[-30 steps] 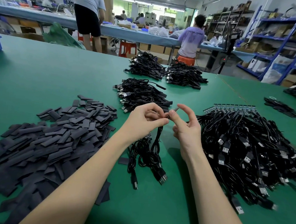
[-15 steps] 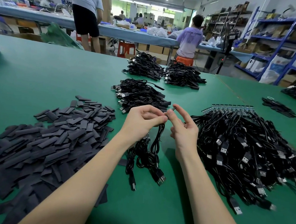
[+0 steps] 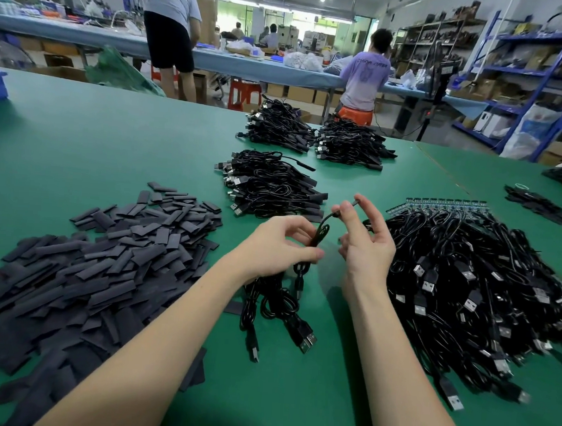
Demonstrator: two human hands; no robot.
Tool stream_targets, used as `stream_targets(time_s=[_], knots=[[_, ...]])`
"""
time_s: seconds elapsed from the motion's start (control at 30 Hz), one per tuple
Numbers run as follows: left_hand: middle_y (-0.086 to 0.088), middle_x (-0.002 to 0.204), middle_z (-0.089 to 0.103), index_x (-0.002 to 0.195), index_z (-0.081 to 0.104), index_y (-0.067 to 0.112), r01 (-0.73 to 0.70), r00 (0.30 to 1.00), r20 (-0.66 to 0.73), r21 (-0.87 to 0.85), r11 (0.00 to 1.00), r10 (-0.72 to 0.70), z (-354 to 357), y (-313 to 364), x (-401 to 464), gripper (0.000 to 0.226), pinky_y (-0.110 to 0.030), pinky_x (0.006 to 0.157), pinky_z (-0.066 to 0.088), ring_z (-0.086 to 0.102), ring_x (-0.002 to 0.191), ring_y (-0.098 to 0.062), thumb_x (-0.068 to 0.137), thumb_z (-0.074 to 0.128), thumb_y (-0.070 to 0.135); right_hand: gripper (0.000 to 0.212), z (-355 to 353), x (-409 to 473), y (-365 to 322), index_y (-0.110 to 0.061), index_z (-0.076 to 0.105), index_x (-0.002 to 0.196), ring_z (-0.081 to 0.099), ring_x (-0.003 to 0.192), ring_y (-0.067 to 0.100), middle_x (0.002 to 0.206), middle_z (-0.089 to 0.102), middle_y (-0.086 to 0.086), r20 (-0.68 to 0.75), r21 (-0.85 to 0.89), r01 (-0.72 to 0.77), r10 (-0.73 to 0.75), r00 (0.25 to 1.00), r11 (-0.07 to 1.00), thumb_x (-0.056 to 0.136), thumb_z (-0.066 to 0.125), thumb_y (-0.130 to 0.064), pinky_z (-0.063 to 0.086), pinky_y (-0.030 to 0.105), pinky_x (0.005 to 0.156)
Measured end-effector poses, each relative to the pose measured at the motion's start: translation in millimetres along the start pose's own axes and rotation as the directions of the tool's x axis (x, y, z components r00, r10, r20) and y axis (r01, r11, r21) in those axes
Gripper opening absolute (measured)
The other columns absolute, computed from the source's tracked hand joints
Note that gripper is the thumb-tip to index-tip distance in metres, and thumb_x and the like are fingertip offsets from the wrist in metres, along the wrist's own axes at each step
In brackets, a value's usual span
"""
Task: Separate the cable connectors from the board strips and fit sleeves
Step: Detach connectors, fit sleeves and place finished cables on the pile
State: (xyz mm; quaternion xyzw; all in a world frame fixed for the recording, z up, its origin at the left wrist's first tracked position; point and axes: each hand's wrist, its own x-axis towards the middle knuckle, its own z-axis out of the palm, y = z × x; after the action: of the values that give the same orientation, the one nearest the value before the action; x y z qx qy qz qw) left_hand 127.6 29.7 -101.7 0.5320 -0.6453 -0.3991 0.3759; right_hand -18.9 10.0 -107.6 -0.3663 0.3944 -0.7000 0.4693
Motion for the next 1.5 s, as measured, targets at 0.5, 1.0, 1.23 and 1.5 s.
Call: stream_targets(time_s=[0.5, 1.0, 1.23, 1.5], knots=[[0.002, 0.089, 0.06, 0.085, 0.063, 0.017, 0.006, 0.9, -0.298, 0.737, 0.676, 0.317, -67, 23, 97, 0.009, -0.036, 0.08, 0.05, 0.06, 0.093, -0.026, 0.087, 0.071, 0.013, 0.018, 3, 0, 4, -0.019, 0.071, 0.101, 0.045, 0.044, 0.004, 0.086, 0.079, -0.007, 0.074, -0.229, -0.207, 0.229, 0.971, 0.951, 0.104, 0.057, -0.031, 0.038, 0.015, 0.046], [0.008, 0.097, 0.071, 0.095, 0.073, 0.026, 0.055, 0.891, -0.409, 0.525, 0.849, 0.196, -34, -15, 16, 0.011, -0.043, 0.096, 0.051, 0.062, 0.1, -0.018, 0.093, 0.062, 0.028, 0.019, 4, -8, 22, -0.035, 0.074, 0.1, 0.057, 0.114, 0.015, 0.106, 0.073, -0.017, 0.386, -0.84, 0.313, 0.083, 0.919, 0.443, 0.095, 0.06, -0.046, 0.047, 0.036, 0.097], [0.016, 0.095, 0.061, 0.097, 0.069, 0.037, 0.178, 0.971, -0.239, 0.684, 0.708, -0.013, -33, -24, 2, 0.015, -0.045, 0.101, 0.043, 0.056, 0.112, -0.018, 0.096, 0.056, 0.044, 0.035, 12, -10, 29, -0.037, 0.075, 0.109, 0.043, 0.125, 0.023, 0.128, 0.065, -0.005, 0.442, -0.891, 0.417, 0.135, 0.887, 0.178, 0.097, 0.052, -0.06, 0.035, 0.04, 0.1], [0.009, 0.077, 0.061, 0.092, 0.069, 0.027, -0.005, 0.998, -0.068, 0.122, 0.993, 0.014, -40, -15, 2, 0.011, -0.018, 0.061, 0.039, 0.051, 0.062, -0.004, 0.097, 0.063, 0.035, 0.012, 5, -4, 15, -0.026, 0.078, 0.083, 0.059, 0.072, 0.003, 0.078, 0.074, -0.015, 0.375, -0.574, 0.129, 0.12, 0.919, 0.808, 0.089, 0.078, -0.036, 0.048, 0.017, 0.07]])
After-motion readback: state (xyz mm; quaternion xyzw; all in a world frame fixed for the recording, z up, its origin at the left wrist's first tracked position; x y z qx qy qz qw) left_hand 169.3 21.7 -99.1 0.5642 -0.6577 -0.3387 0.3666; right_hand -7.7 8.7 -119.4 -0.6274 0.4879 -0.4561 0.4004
